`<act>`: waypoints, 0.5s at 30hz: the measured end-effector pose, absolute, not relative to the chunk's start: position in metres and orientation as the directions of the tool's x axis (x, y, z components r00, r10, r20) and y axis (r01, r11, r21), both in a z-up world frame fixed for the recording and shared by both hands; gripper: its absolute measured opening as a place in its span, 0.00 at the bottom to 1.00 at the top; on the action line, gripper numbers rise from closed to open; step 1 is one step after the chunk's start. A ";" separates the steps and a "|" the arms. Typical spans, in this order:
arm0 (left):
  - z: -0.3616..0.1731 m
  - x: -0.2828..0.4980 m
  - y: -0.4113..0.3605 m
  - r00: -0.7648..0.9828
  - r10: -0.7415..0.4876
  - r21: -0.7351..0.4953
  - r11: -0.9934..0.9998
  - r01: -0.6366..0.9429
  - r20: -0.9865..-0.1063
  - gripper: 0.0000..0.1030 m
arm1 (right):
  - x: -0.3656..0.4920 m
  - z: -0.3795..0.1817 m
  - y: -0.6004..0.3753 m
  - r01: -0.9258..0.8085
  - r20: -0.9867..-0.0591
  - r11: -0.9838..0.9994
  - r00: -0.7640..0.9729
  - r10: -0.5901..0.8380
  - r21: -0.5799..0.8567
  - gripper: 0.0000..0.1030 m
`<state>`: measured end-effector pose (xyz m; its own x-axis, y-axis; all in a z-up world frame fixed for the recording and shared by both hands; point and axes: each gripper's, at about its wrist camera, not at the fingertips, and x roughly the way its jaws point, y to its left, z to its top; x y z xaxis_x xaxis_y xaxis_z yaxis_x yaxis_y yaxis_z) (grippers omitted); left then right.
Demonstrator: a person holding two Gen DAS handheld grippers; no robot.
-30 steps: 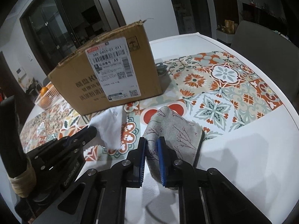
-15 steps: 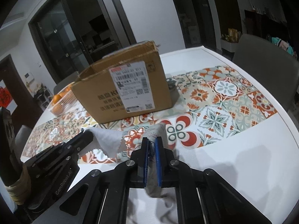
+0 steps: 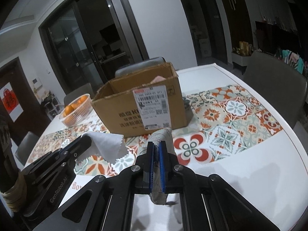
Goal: Organize soft objects
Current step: 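Carry the white cloth and grey pouch over the box and release both inside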
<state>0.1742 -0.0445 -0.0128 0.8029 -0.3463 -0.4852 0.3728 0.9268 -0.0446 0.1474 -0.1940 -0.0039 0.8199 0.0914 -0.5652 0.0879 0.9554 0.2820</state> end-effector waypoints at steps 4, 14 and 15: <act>-0.002 0.176 -0.043 0.819 -0.344 -0.034 0.928 0.371 -0.458 0.03 | 0.150 0.007 -0.194 0.078 -0.539 0.951 0.836 0.100 0.298 0.07; 0.024 0.186 -0.040 0.858 -0.339 -0.015 0.932 0.361 -0.385 0.03 | 0.164 0.037 -0.195 0.052 -0.470 0.953 0.877 0.099 0.298 0.07; 0.027 0.188 -0.040 0.863 -0.336 -0.011 0.933 0.359 -0.378 0.03 | 0.165 0.040 -0.195 0.050 -0.465 0.953 0.880 0.099 0.298 0.07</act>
